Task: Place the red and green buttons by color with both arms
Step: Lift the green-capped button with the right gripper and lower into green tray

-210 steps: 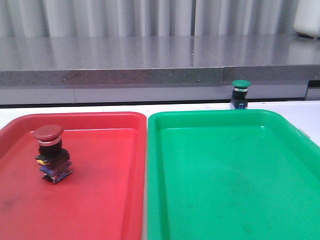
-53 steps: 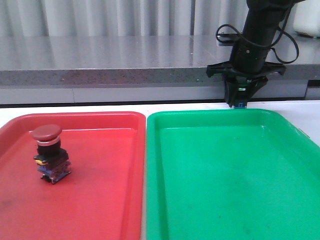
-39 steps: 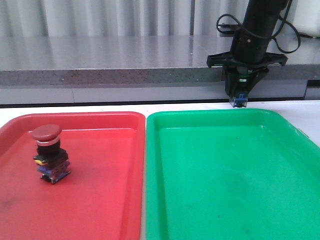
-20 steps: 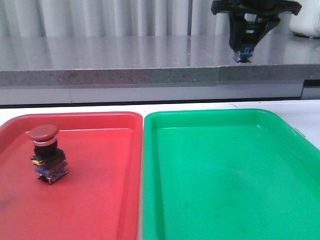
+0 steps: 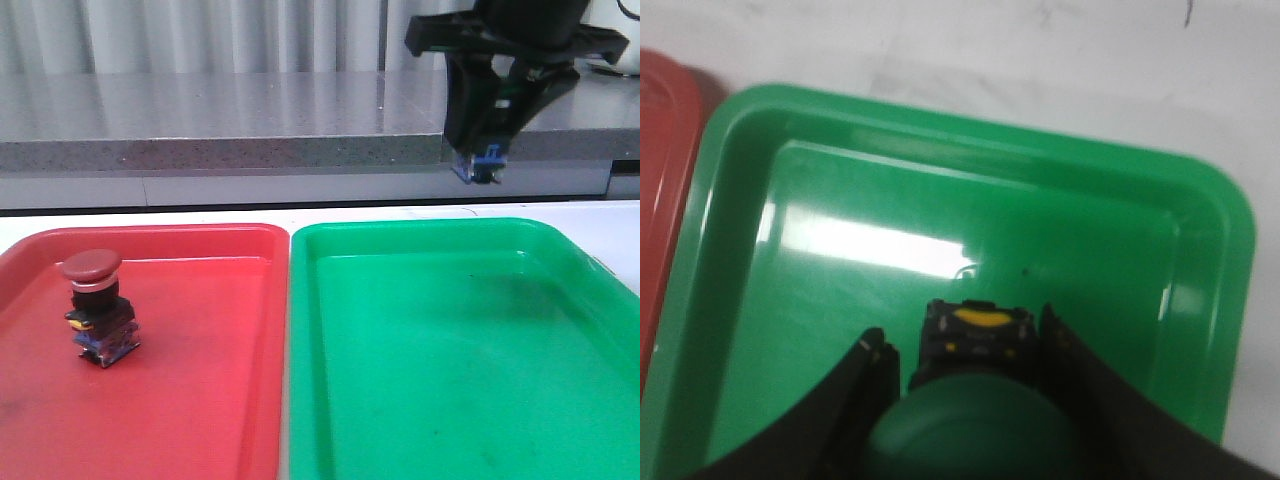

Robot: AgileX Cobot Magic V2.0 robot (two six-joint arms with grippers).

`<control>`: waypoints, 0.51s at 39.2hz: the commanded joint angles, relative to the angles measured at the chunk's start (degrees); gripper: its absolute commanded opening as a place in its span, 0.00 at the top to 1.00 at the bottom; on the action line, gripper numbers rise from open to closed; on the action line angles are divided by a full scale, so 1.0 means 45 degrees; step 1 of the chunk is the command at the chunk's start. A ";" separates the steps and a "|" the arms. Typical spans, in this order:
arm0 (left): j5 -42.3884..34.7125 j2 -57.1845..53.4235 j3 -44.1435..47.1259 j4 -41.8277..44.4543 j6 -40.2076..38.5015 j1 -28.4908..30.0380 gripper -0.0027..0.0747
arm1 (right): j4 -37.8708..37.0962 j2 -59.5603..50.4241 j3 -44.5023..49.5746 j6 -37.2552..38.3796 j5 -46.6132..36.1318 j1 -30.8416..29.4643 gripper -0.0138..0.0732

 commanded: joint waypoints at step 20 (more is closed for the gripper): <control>-0.0957 0.0145 -0.0285 -0.0082 -0.0114 -0.0112 0.99 | 0.0944 -0.1234 0.4313 0.0018 -0.3535 0.1045 0.57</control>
